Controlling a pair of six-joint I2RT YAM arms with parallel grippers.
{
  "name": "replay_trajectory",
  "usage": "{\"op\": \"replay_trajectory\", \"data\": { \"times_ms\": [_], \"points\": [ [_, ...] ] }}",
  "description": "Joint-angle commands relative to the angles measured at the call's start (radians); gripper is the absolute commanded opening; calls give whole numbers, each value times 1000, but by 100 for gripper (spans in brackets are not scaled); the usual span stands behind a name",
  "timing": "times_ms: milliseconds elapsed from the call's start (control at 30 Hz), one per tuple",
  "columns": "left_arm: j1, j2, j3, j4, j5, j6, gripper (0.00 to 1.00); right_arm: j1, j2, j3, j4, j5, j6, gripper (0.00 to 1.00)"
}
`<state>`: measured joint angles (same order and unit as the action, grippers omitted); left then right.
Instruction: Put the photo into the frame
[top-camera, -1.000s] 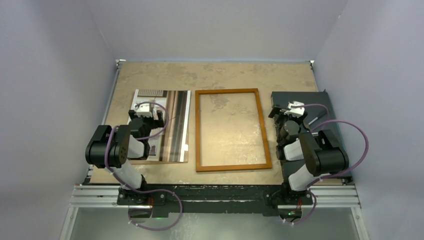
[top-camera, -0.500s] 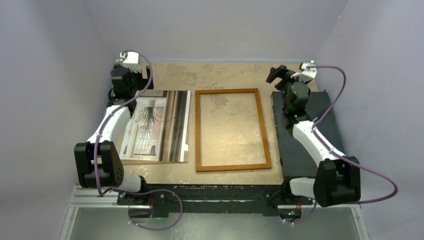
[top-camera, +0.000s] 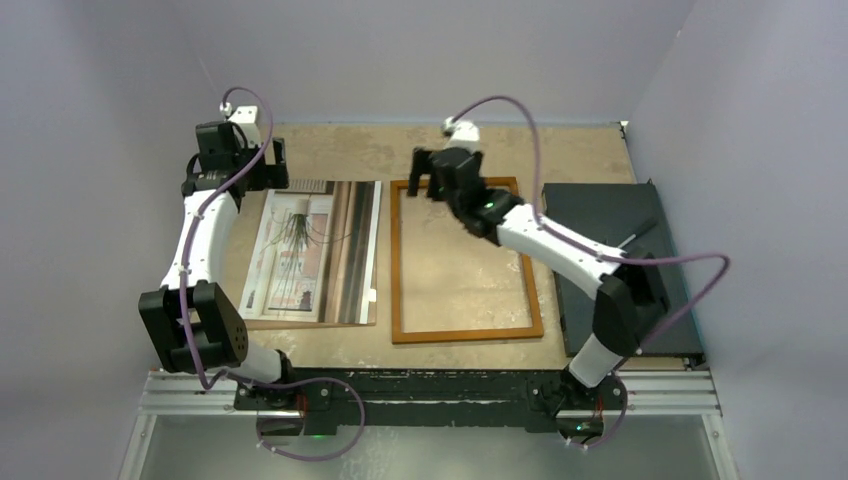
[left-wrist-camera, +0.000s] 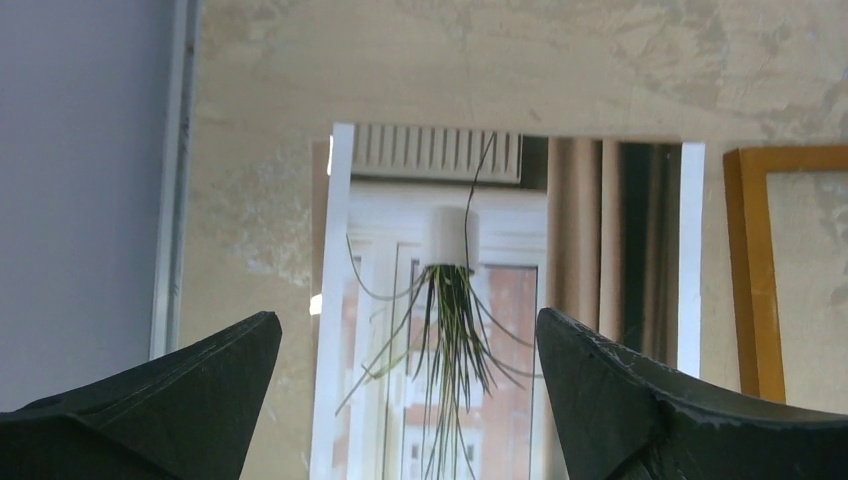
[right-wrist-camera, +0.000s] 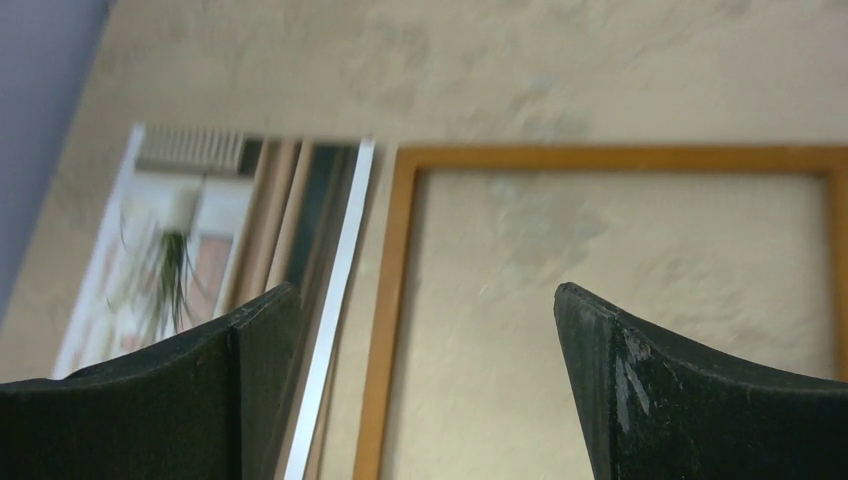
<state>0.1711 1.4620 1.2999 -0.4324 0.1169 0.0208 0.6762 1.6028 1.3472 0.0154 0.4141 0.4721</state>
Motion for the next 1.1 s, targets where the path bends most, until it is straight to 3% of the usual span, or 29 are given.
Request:
{"op": "replay_trajectory", "data": {
  "times_ms": [0, 200, 367, 967, 1067],
  "points": [
    [25, 26, 52, -155, 13, 11, 97, 164, 119, 72, -204, 188, 93, 99],
    [30, 13, 49, -221, -2, 44, 95, 324, 339, 211, -293, 187, 158, 98],
    [32, -8, 39, -260, -9, 68, 93, 375, 489, 327, -414, 214, 246, 90],
    [32, -39, 74, -376, 41, 104, 88, 388, 580, 223, -367, 220, 313, 71],
    [32, -41, 89, -388, 62, 105, 88, 387, 582, 218, -356, 194, 325, 59]
  ]
}}
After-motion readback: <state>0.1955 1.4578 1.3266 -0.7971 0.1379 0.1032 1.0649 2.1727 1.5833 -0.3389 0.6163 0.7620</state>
